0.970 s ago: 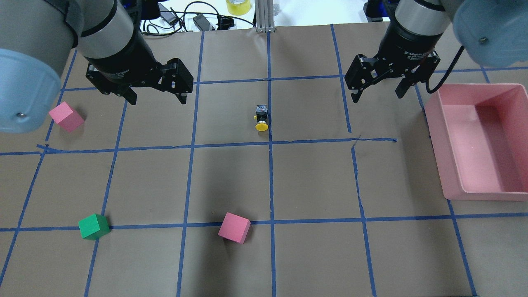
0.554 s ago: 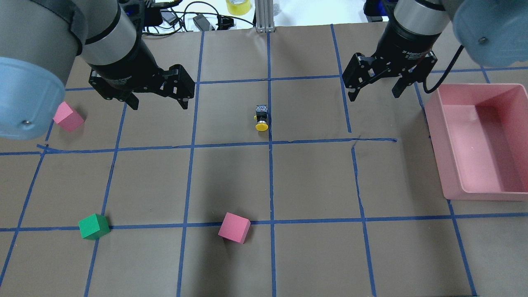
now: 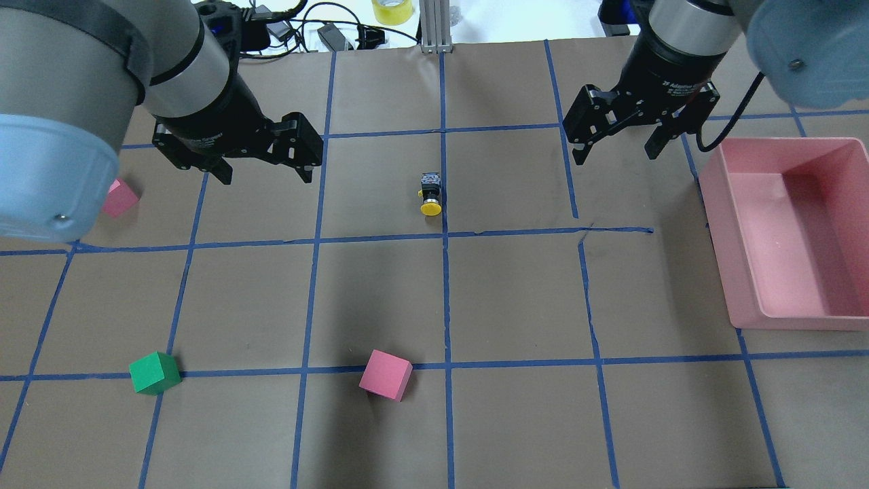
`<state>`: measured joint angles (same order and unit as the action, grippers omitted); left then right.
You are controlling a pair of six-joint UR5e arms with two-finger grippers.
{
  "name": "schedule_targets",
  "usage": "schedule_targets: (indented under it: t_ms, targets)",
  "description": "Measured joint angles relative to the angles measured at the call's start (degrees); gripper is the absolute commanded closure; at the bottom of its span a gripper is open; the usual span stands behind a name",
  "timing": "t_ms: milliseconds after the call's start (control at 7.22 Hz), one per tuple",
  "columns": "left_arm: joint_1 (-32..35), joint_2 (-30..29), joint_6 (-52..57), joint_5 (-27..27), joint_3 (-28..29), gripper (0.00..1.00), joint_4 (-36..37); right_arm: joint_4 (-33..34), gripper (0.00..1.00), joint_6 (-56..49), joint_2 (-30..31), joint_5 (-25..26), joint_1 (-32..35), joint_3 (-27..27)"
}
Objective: Align button upright
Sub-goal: 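Move the left gripper over the lying yellow button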
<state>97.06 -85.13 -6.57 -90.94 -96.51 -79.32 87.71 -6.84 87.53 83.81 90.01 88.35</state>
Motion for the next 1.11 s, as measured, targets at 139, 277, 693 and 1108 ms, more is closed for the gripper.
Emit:
schedule_targets:
  t_ms: [139, 277, 693, 1108]
  targets:
    - [0.1, -0.1, -1.3, 0.1, -3.9, 0.00, 7.1, 0.0, 0.00, 0.0, 0.0, 0.0, 0.0, 0.0]
    - [0.6, -0.5, -2.6, 0.1, -8.6, 0.00, 16.2, 0.0, 0.00, 0.0, 0.0, 0.1, 0.0, 0.0]
    - [3.7, -5.0, -5.7, 0.1, -24.3, 0.00, 49.7, -0.1, 0.00, 0.0, 0.0, 0.1, 0.0, 0.1]
    - [5.9, -16.6, -6.0, -1.1, -29.1, 0.00, 75.7, -0.1, 0.00, 0.0, 0.0, 0.0, 0.0, 0.2]
